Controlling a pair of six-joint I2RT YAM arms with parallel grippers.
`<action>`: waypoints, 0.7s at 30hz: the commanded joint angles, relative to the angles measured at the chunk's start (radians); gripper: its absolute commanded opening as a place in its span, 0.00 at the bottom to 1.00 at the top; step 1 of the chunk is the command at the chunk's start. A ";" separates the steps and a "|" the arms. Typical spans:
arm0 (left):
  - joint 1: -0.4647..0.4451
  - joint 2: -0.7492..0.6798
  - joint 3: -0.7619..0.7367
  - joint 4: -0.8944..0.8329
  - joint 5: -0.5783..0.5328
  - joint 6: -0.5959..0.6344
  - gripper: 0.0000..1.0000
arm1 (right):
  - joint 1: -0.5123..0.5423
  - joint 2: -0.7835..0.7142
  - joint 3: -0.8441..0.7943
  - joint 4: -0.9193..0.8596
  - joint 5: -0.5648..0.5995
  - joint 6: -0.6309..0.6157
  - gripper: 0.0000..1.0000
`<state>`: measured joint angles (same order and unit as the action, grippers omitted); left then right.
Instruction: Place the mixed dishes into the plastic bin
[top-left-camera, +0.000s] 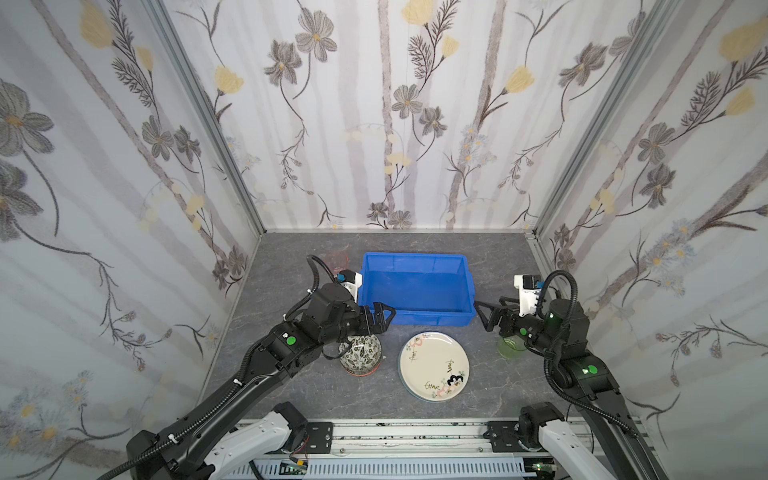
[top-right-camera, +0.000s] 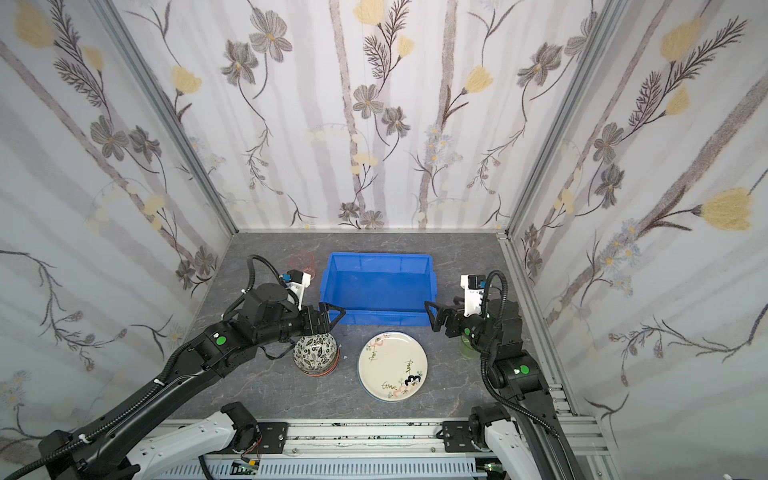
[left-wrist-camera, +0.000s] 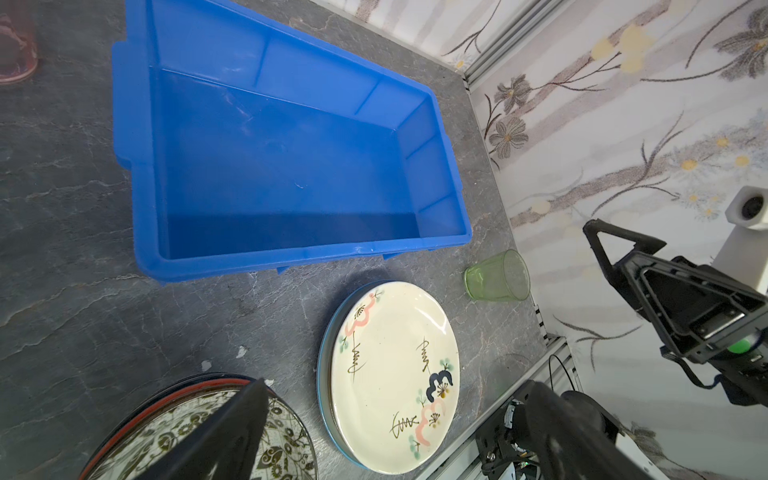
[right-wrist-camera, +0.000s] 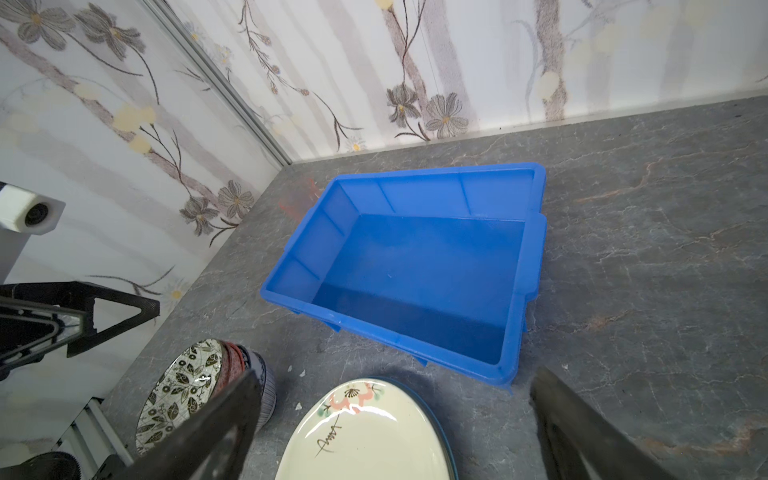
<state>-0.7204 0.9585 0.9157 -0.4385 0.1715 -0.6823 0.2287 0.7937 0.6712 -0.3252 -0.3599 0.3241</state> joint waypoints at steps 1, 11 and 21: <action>-0.016 0.032 0.009 0.003 -0.022 -0.084 1.00 | 0.022 0.023 0.009 -0.068 -0.007 -0.014 0.99; -0.230 0.238 0.043 0.029 -0.078 -0.127 1.00 | 0.113 0.042 -0.014 -0.171 0.025 0.029 0.91; -0.277 0.296 -0.006 0.053 -0.061 -0.240 1.00 | 0.164 0.045 -0.063 -0.235 0.035 0.093 0.88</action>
<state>-0.9939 1.2530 0.9222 -0.4080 0.1204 -0.8577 0.3851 0.8265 0.6201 -0.5529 -0.3305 0.3790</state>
